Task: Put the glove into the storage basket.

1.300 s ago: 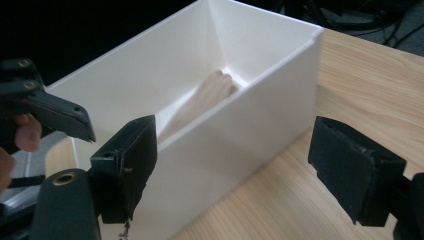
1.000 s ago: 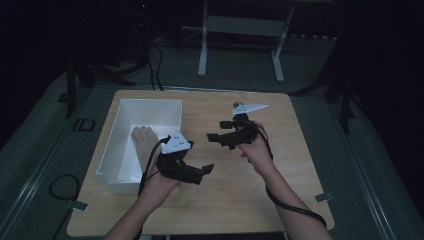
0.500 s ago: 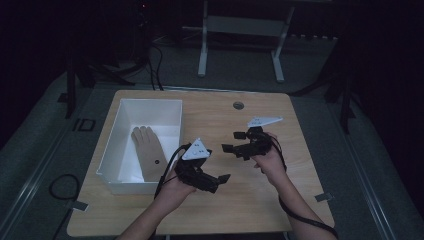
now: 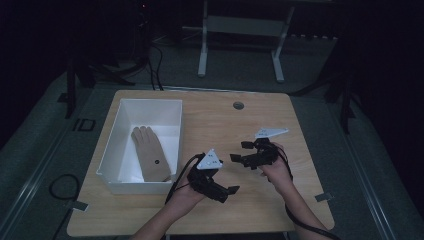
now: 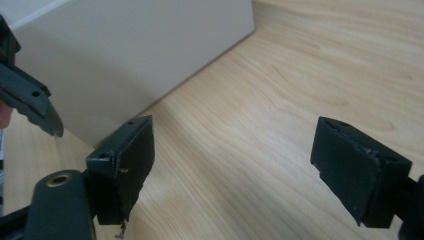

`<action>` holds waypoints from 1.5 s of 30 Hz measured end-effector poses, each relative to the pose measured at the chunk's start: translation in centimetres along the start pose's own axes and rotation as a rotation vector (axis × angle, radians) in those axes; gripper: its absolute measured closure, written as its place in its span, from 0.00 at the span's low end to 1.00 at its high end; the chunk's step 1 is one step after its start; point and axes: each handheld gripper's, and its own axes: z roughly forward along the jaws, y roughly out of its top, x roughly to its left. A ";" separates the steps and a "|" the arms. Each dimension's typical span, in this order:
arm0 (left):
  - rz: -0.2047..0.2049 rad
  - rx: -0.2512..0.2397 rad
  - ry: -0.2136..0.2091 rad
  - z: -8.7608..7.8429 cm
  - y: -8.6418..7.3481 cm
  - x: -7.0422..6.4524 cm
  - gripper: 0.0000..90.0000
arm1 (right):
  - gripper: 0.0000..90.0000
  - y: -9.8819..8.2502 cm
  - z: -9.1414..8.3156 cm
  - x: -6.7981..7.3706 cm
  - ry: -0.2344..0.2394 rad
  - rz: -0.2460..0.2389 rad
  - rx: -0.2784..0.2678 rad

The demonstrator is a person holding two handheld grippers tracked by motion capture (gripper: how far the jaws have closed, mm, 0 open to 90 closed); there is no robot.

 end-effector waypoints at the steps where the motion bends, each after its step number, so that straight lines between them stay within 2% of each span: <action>1: 0.005 0.005 0.001 0.3 -0.2 0.0 0.04 | 0.18 -0.2 0.0 -0.1 -0.002 0.001 0.000; 6: 0.014 0.010 -0.018 1.3 -1.1 -0.2 0.04 | 0.17 -2.0 0.4 -0.7 -0.012 0.007 0.011; 14: 0.001 0.032 -0.037 2.5 -2.3 -0.3 0.04 | 0.17 -4.4 0.6 -1.8 -0.045 0.018 0.030; 24: -0.005 0.048 -0.058 3.9 -3.9 -0.4 0.04 | 0.16 -6.7 0.4 -2.7 -0.080 -0.026 0.050; 35: 0.006 0.055 -0.074 4.4 -5.0 -0.4 0.04 | 0.16 -7.7 -0.8 -2.5 -0.126 -0.092 0.040; 45: -0.005 0.051 -0.071 4.6 -5.6 -0.1 0.04 | 0.16 -7.9 -0.8 -2.5 -0.136 -0.099 0.043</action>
